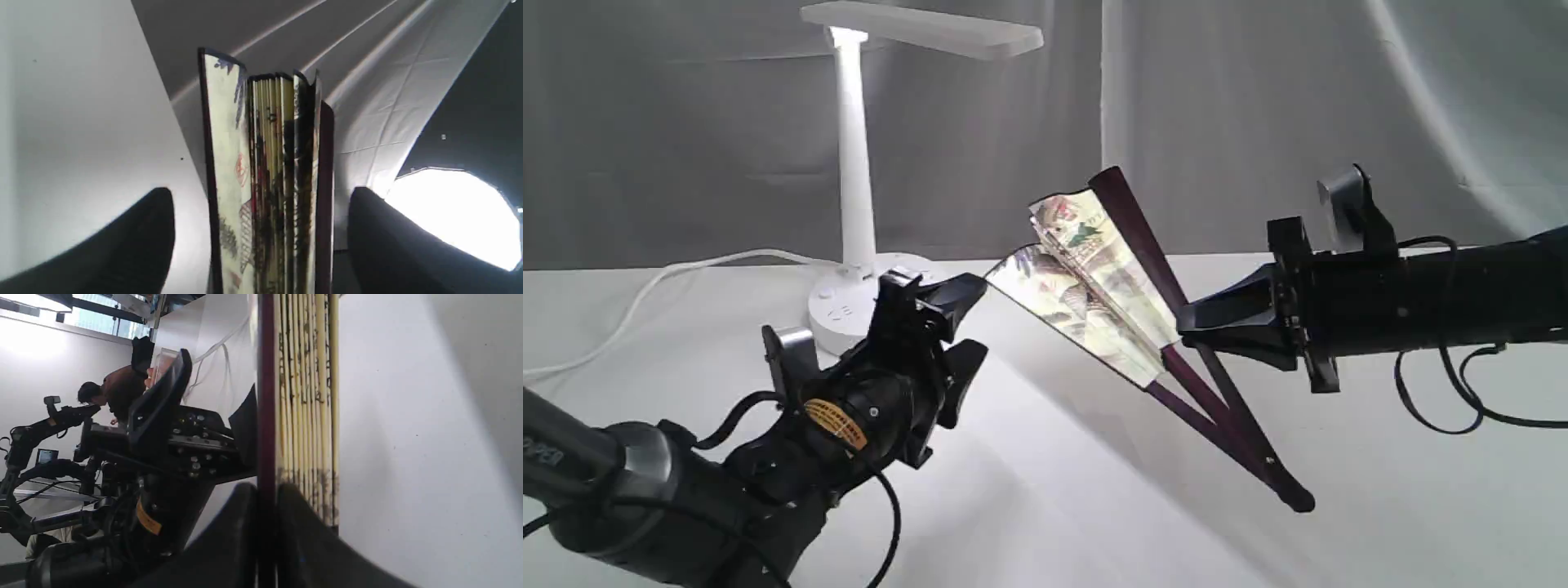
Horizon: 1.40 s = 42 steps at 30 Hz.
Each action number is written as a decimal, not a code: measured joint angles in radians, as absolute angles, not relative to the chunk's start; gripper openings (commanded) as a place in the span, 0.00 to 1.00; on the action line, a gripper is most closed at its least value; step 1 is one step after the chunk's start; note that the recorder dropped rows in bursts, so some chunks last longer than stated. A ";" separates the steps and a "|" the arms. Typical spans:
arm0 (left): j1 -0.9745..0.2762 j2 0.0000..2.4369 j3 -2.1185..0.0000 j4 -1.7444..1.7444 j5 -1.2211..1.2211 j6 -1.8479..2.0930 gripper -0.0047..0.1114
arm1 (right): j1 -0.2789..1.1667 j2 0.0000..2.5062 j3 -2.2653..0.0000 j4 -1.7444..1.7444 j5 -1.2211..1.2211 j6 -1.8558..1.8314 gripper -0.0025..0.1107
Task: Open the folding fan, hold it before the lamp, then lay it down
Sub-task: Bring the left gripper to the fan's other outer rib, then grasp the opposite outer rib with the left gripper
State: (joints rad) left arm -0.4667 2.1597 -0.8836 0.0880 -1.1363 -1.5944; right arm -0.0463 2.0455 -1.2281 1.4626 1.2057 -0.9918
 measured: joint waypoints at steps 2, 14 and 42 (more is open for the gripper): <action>-0.461 2.191 -0.913 0.102 -1.159 -1.652 0.57 | -0.046 2.045 -1.228 1.463 1.206 -0.992 0.02; -0.461 2.342 -1.090 0.141 -1.205 -1.815 0.57 | -0.032 2.045 -1.228 1.446 1.206 -0.994 0.02; -0.461 2.376 -1.156 0.216 -1.209 -1.849 0.22 | 0.000 2.045 -1.228 1.460 1.206 -0.994 0.02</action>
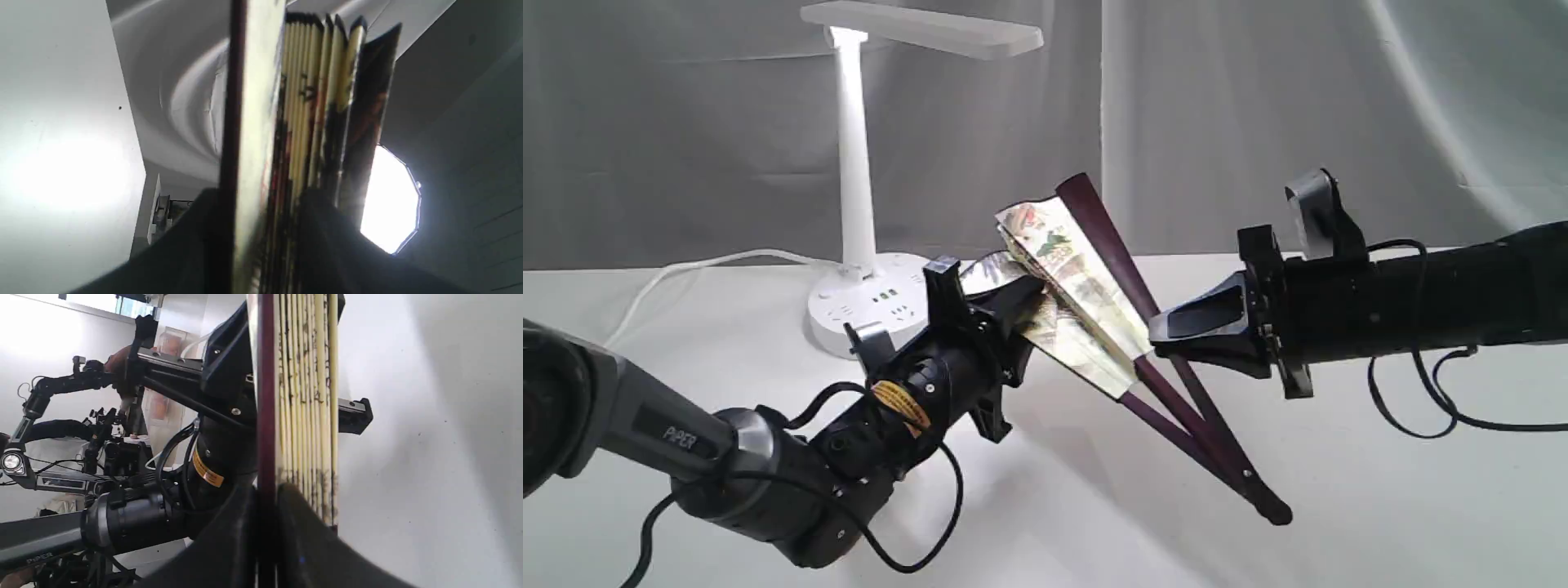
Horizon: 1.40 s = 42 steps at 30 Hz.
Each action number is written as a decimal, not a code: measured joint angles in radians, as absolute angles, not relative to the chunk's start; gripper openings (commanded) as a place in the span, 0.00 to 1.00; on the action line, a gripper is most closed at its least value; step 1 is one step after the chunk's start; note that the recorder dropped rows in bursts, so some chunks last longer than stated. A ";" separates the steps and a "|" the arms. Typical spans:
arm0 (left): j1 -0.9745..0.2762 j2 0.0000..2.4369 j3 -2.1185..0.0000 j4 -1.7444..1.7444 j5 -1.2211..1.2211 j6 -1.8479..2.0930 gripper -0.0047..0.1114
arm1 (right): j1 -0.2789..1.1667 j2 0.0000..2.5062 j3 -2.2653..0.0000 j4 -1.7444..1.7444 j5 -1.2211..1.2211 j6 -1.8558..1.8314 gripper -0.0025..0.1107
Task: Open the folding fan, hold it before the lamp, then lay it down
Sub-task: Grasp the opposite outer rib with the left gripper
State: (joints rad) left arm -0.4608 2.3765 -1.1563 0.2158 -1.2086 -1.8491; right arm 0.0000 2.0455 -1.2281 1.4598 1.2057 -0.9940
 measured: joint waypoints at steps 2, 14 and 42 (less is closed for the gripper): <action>-0.461 2.376 -1.156 0.216 -1.209 -1.849 0.12 | 0.000 2.045 -1.228 1.462 1.206 -0.994 0.02; -0.461 2.376 -1.156 0.224 -1.209 -1.861 0.04 | 0.000 2.045 -1.228 1.479 1.210 -0.976 0.05; -0.457 2.378 -1.156 0.417 -1.205 -1.968 0.04 | 0.000 2.050 -1.228 1.611 1.126 -0.935 0.49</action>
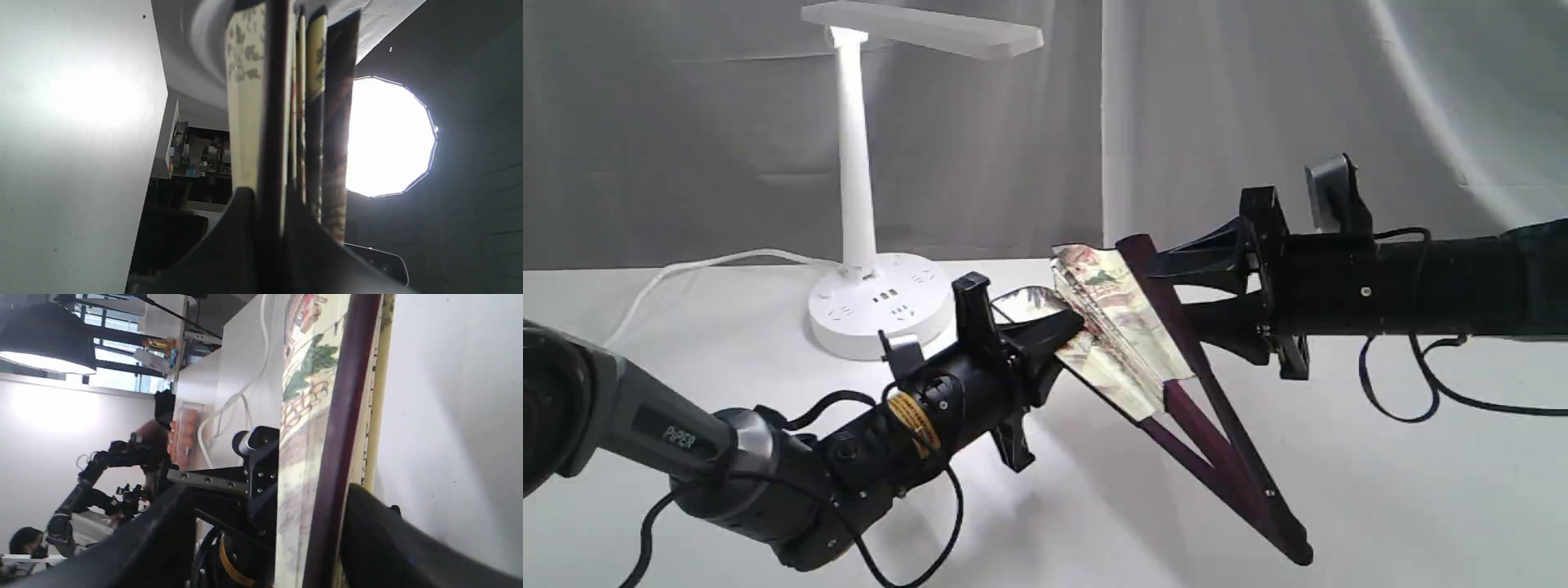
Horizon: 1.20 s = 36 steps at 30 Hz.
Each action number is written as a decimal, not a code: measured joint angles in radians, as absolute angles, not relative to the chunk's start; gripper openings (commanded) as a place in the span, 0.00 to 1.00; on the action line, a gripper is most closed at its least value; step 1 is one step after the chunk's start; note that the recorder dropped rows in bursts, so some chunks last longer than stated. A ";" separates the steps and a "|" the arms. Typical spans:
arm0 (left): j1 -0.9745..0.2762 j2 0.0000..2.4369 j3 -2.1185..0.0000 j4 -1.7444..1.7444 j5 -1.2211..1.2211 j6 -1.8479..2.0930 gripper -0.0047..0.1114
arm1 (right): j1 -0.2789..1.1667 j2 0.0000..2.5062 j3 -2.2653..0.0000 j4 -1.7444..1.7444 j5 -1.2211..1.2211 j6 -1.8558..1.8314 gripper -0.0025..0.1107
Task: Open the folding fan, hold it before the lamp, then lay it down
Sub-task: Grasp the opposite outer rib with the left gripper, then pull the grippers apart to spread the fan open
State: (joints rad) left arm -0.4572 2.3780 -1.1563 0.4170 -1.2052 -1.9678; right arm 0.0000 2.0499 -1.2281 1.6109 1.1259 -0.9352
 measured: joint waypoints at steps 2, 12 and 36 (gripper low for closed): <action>-0.457 2.378 -1.156 0.418 -1.205 -1.971 0.04 | 0.000 2.068 -1.228 1.637 1.126 -0.915 0.49; -0.457 2.376 -1.156 0.466 -1.205 -1.973 0.04 | 0.000 2.156 -1.228 1.727 1.165 -0.920 0.48; -0.457 2.376 -1.156 0.506 -1.205 -1.948 0.04 | 0.000 2.158 -1.228 1.739 1.175 -0.924 0.35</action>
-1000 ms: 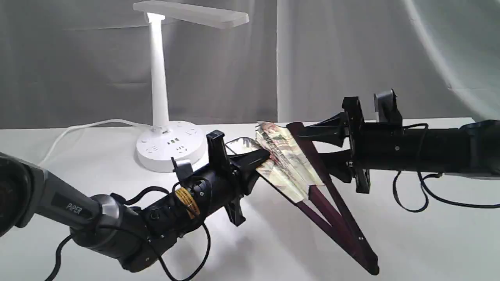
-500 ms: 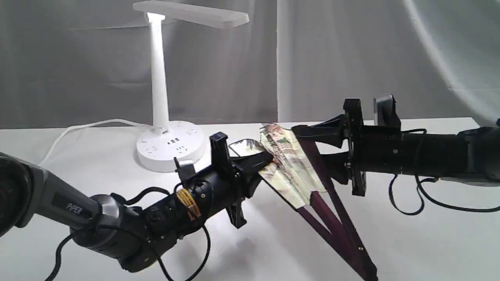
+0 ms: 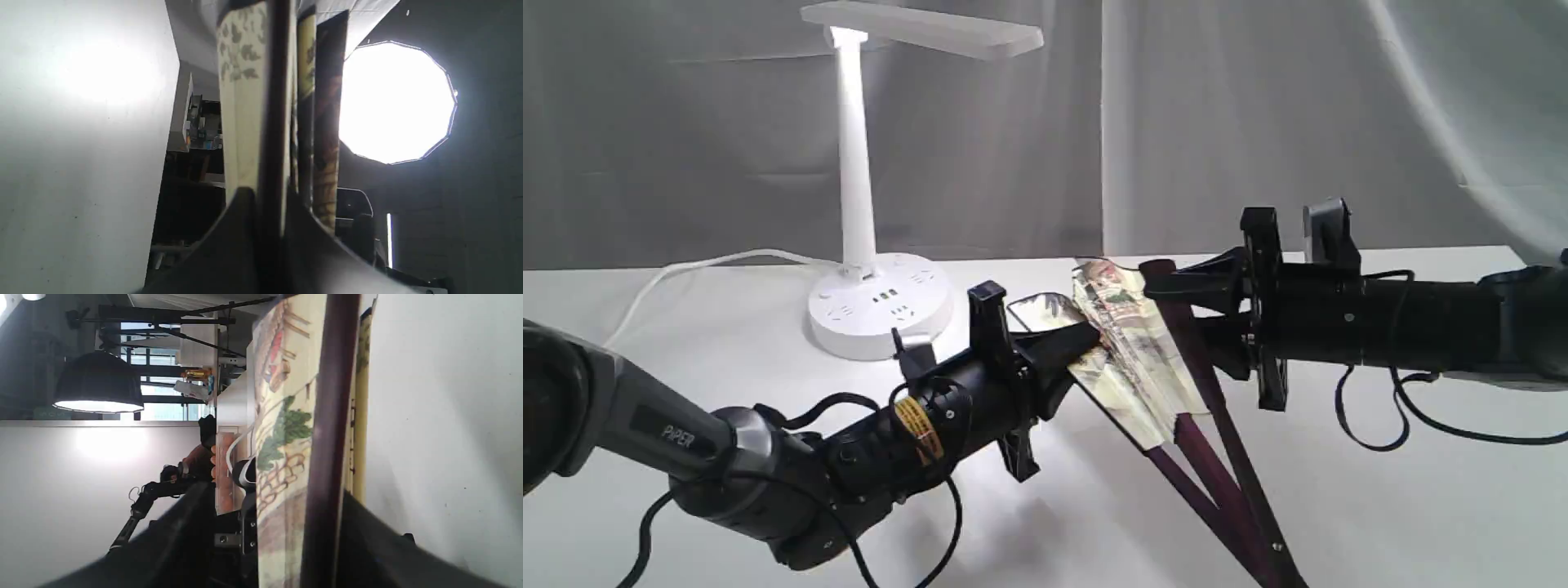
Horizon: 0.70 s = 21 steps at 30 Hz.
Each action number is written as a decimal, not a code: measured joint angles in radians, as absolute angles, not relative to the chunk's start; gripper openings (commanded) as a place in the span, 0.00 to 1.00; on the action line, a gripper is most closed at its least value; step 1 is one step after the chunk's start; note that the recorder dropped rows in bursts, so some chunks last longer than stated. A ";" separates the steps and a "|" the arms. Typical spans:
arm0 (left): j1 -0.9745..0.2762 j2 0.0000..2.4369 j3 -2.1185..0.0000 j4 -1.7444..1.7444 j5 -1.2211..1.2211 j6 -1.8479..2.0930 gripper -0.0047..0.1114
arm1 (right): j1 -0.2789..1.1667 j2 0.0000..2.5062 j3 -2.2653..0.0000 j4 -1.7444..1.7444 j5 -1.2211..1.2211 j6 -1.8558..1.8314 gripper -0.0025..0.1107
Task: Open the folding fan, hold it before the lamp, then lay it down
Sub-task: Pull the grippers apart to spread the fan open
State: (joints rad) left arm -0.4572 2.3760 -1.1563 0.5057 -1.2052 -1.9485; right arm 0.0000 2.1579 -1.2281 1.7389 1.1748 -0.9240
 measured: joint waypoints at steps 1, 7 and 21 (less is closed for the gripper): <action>-0.457 2.376 -1.156 0.506 -1.205 -1.946 0.04 | 0.000 2.158 -1.228 1.739 1.175 -0.924 0.33; -0.457 2.376 -1.156 0.516 -1.205 -1.946 0.04 | 0.000 2.158 -1.228 1.739 1.175 -0.924 0.06; -0.443 2.350 -1.156 0.542 -1.203 -1.920 0.04 | 0.000 2.160 -1.228 1.735 1.157 -0.924 0.02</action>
State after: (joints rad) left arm -0.4435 2.3501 -1.1563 0.5417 -1.2029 -1.9199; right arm 0.0000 2.1603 -1.2281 1.7352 1.1568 -0.9240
